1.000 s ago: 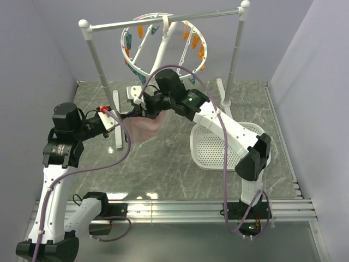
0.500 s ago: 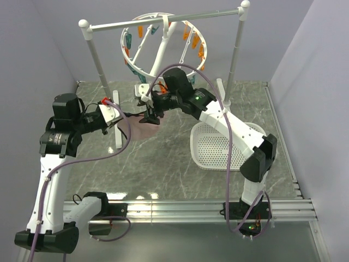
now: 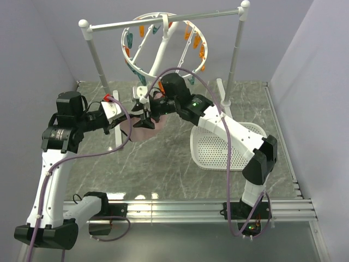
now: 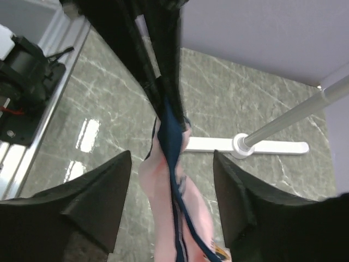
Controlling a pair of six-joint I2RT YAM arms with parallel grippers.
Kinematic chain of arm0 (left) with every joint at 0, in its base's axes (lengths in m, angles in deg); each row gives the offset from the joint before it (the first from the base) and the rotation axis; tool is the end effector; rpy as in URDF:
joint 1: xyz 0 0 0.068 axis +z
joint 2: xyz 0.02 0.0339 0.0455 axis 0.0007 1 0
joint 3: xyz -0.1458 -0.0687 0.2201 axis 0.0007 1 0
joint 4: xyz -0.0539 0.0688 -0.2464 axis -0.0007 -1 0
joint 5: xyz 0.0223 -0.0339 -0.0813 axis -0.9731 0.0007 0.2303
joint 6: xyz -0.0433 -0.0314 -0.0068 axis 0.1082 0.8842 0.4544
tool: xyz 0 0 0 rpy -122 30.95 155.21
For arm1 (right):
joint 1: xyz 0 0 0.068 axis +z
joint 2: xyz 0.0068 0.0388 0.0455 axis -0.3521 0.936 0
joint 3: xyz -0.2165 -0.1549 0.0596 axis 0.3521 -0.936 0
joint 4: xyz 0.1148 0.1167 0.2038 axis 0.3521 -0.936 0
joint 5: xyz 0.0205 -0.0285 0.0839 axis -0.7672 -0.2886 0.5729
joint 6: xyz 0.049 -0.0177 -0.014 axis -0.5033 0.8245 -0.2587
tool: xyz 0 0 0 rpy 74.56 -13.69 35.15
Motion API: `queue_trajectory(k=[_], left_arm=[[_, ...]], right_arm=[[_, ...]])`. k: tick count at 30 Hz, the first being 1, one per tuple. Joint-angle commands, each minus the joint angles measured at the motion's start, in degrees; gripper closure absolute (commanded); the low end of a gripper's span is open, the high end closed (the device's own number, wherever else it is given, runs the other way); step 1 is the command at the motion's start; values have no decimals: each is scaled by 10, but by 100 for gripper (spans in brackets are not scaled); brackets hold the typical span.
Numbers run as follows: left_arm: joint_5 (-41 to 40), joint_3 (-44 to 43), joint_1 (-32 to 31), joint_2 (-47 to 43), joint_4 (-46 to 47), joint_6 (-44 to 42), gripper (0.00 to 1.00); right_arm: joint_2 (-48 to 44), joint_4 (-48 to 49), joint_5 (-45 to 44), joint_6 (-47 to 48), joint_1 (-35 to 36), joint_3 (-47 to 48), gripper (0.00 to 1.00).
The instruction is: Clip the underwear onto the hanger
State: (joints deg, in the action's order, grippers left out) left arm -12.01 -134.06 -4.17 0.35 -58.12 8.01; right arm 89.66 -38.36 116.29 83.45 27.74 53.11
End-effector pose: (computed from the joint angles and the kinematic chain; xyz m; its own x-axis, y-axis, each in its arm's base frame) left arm 0.1741 -0.0402 0.4207 0.1437 0.4213 -0.8954 0.8485 0.4132 0.3306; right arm 0.2552 0.3248 0.4126 0.3376 -0.2014 -0.9195 -0.9378 -0.1561 -0.3102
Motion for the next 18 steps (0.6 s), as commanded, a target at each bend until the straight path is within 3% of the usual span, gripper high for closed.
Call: queue_trajectory(k=[1,2,5,6,9,12,14,16,18], left_arm=[[19,-26,-2,4,11,18,100],[18,-26,-2,4,11,21,100],[17,-23,-2,2,10,21,100],[17,-23,-2,1,9,20,100],[14,-17,-2,1,7,23,100],[12,-12,-2,1,14,37,100],[14,-11,-2,5,17,44,100],[14,-12,-2,6,20,47,100],[18,-12,-2,7,23,50,100]], right_arm=[[-41,61,-19,1,15,-39,35],[-43,67,-21,2,15,-41,36],[-42,74,-32,-1,15,-44,55],[-44,87,-32,-4,15,-46,67],[-50,100,-40,-13,13,-54,84],[-52,94,-43,-29,7,-54,94],[-55,87,-45,-36,2,-55,93],[-61,85,-45,-43,0,-59,67],[-66,93,-47,-50,0,-64,54]])
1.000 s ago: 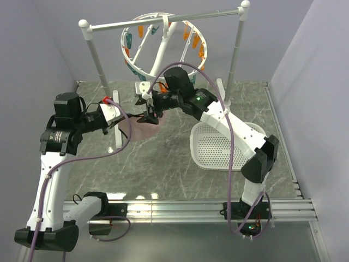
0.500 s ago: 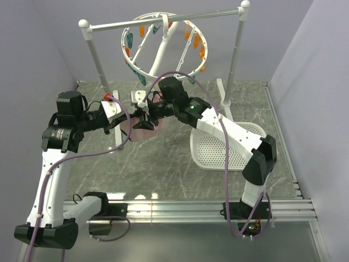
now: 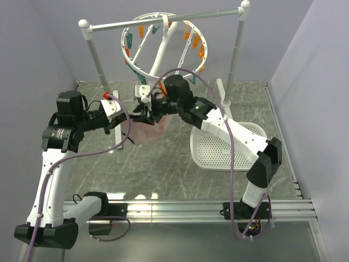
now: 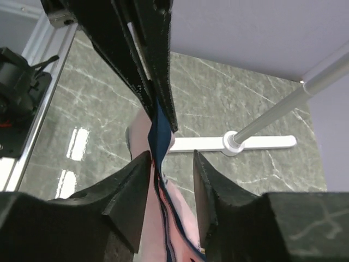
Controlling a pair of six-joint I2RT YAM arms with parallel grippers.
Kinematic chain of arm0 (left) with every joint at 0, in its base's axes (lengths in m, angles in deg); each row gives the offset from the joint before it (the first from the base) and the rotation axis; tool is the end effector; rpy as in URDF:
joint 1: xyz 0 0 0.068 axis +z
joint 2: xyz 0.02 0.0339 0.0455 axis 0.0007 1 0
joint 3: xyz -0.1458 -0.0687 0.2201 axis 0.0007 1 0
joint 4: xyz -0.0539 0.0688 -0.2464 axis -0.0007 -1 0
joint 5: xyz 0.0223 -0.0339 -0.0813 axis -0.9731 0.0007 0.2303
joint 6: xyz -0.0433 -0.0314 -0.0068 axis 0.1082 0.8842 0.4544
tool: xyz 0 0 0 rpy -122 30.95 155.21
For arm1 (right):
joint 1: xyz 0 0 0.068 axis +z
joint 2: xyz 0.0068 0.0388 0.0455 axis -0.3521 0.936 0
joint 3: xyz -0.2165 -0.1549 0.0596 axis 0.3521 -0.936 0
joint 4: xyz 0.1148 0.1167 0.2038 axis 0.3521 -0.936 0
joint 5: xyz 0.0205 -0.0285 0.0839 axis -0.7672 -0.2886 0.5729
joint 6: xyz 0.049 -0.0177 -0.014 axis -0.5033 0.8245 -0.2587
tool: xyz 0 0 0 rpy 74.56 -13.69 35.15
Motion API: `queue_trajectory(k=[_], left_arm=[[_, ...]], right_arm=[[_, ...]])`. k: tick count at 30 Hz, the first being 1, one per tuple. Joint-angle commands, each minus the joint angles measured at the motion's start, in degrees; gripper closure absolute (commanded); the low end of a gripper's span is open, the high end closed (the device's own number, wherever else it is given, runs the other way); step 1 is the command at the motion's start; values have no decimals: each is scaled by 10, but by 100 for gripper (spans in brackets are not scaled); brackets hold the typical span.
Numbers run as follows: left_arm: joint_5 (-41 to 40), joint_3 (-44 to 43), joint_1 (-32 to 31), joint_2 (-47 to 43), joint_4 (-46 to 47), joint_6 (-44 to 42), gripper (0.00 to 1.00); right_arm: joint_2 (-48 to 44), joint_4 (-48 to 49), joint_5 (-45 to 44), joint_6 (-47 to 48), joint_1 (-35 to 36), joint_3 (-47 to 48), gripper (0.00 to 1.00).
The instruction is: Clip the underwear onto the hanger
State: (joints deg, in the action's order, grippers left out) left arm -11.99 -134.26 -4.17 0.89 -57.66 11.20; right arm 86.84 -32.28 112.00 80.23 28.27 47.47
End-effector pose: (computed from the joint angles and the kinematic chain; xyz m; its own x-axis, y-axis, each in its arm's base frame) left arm 0.1770 -0.0404 0.4209 0.0983 0.3974 -0.9124 0.8547 0.4359 0.2819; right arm 0.2498 0.3214 0.4081 0.3230 -0.2034 -0.9243 -0.9464 -0.0779 -0.3135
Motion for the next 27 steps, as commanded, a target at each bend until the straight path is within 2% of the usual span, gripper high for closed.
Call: queue_trajectory(k=[1,4,14,16,19,20,21,22,25,26,27], left_arm=[[19,-11,-2,4,19,18,100],[23,-16,-2,5,18,19,100],[24,-13,-2,5,17,21,100],[25,-12,-2,8,21,24,100],[24,-13,-2,10,28,37,100],[25,-13,-2,11,36,51,100],[21,-12,-2,12,42,62,100],[19,-10,-2,13,51,74,99],[4,3,-1,9,95,136,80],[-1,10,0,5,112,175,63],[-10,24,5,1,156,196,57]], right_arm=[[-38,34,-2,-20,-5,-7,54],[-28,40,5,-29,-5,5,50],[-3,7,16,-8,-5,32,52],[-5,2,13,1,-5,26,60],[-6,-9,11,7,-5,25,79],[-8,-12,12,7,-7,26,91],[-8,-12,13,5,-10,23,99],[-11,-7,11,-9,-12,21,100],[-20,13,-2,-49,-25,14,100],[-22,14,-8,-59,-28,14,100],[-22,10,-14,-78,-33,19,100]])
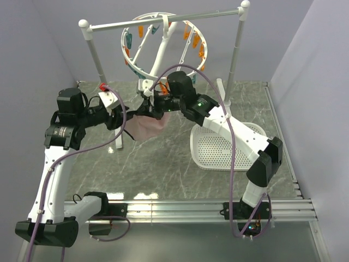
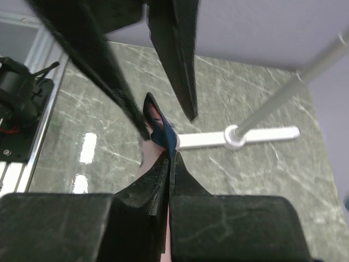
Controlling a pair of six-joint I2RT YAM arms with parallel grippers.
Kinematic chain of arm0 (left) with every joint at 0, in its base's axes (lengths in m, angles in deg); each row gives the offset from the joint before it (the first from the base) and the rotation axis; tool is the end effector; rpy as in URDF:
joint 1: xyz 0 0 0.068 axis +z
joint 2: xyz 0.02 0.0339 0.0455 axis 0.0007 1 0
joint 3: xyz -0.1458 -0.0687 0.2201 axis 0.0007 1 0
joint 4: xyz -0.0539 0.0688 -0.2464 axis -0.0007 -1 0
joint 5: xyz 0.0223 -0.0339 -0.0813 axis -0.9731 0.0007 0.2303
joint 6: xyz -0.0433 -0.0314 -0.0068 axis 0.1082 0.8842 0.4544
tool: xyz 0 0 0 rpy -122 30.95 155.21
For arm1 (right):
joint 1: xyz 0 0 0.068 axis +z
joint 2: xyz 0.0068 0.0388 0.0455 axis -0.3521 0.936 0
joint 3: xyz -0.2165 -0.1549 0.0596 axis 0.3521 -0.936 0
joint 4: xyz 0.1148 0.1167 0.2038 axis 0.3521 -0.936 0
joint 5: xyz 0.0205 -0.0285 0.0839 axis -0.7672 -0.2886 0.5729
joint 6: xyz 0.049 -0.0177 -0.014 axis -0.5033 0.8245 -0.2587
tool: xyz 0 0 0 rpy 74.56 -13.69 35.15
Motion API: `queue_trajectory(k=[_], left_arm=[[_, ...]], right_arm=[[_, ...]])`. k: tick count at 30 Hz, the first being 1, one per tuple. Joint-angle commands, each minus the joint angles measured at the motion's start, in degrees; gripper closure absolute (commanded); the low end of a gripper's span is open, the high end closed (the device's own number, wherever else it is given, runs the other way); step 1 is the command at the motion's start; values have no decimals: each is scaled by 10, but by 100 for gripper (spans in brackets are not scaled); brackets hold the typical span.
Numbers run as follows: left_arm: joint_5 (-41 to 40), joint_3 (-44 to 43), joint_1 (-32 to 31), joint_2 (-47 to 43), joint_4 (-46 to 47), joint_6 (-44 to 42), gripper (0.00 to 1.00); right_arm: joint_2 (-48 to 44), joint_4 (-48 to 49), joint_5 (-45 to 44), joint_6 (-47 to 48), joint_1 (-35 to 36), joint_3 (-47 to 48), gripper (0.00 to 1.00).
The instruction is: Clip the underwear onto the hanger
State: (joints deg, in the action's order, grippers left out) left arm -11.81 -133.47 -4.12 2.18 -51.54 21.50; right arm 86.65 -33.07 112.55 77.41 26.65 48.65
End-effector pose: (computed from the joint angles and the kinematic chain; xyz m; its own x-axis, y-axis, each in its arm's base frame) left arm 0.1895 -0.0412 0.4223 0.0112 0.3069 -0.9517 0.8495 0.4992 0.1710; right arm 0.2570 0.3127 0.4151 0.2766 -0.2035 -0.9392 -0.9609 -0.0470 -0.2728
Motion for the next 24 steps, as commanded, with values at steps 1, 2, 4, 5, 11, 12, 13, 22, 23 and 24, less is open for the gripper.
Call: queue_trajectory(k=[1,2,4,5,11,12,13,22,23,24], left_arm=[[-17,25,8,-22,119,114,51],[-22,33,12,-27,147,158,42],[-42,48,23,-31,208,199,39],[-44,49,28,-30,225,237,38],[-70,51,36,6,349,396,28],[-77,60,36,10,368,412,28],[-82,62,34,20,404,426,29],[-231,91,-70,50,489,469,27],[-241,88,-73,54,491,475,27],[-267,85,-75,59,493,477,27]], right_arm=[[-21,17,-25,-60,-19,9,100],[-26,18,-44,-72,-21,8,100],[-32,27,-69,-109,-24,2,100],[-38,30,-88,-122,-24,1,100],[-47,16,-109,-176,-23,-3,100],[-49,12,-118,-180,-24,-7,100],[-50,12,-121,-185,-24,-11,100],[-62,-12,-148,-190,-24,-21,100],[-63,-13,-148,-189,-24,-22,100],[-64,-15,-148,-189,-24,-23,100]])
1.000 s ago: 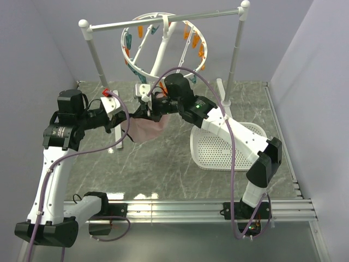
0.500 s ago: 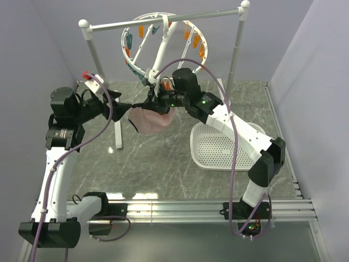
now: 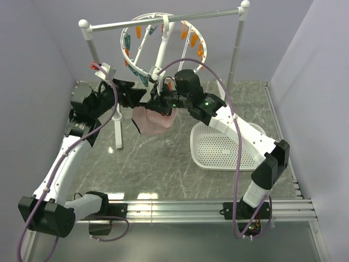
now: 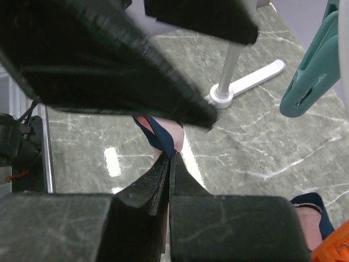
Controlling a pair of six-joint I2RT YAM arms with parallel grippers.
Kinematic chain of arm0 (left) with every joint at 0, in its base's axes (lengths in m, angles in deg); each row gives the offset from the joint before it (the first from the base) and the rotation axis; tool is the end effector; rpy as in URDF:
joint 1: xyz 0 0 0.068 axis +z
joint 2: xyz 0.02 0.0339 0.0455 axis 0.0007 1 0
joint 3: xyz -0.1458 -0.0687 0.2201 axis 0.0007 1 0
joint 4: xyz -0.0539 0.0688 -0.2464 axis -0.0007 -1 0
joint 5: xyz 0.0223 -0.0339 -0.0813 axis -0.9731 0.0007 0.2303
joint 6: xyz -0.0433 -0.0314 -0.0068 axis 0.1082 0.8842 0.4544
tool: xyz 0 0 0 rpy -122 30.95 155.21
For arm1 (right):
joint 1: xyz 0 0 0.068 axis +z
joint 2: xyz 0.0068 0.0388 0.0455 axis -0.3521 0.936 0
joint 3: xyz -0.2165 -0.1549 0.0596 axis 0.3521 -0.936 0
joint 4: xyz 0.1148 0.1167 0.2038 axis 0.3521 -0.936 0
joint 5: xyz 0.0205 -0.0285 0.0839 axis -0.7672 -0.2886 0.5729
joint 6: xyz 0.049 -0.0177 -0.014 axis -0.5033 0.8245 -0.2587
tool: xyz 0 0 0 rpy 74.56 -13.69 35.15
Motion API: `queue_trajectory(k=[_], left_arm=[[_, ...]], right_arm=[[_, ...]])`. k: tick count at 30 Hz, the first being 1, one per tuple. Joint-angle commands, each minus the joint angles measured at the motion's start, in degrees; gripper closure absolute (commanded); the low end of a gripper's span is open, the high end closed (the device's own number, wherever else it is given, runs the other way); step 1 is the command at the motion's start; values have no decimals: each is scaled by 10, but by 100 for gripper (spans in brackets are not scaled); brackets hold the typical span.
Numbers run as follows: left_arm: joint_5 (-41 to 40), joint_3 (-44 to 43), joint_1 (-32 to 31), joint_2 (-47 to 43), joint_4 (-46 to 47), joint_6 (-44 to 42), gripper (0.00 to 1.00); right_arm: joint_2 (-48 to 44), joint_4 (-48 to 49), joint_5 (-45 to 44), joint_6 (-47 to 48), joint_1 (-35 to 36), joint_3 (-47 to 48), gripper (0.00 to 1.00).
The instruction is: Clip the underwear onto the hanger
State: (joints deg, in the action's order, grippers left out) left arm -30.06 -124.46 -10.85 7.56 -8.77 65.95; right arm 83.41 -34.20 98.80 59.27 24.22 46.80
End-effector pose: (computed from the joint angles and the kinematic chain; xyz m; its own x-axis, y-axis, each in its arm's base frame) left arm 0.2442 -0.0662 0.4229 -0.1047 -0.2133 -0.9714 0.6769 0.7003 -0.2267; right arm 0.2666 0.2882 0.4222 -0.0482 -0.2380 -0.9701 -0.9574 0.2880 -0.0231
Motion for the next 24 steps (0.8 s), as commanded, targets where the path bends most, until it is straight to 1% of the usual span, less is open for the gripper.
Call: queue_trajectory(k=[1,5,9,18,24], left_arm=[[-92,-7,-7,16,68,36,27],[-106,-20,-12,39,75,53,28],[-95,-23,-22,59,78,71,28],[-92,-21,-33,70,100,78,30],[-127,-35,-45,86,92,76,30]], right_arm=[[-32,-5,-9,-7,1,-5,100],[-37,1,-7,-8,1,-12,100],[-36,3,-8,-9,1,-12,100],[-37,7,-9,-8,1,-16,100],[-37,7,-10,-10,-2,-17,100]])
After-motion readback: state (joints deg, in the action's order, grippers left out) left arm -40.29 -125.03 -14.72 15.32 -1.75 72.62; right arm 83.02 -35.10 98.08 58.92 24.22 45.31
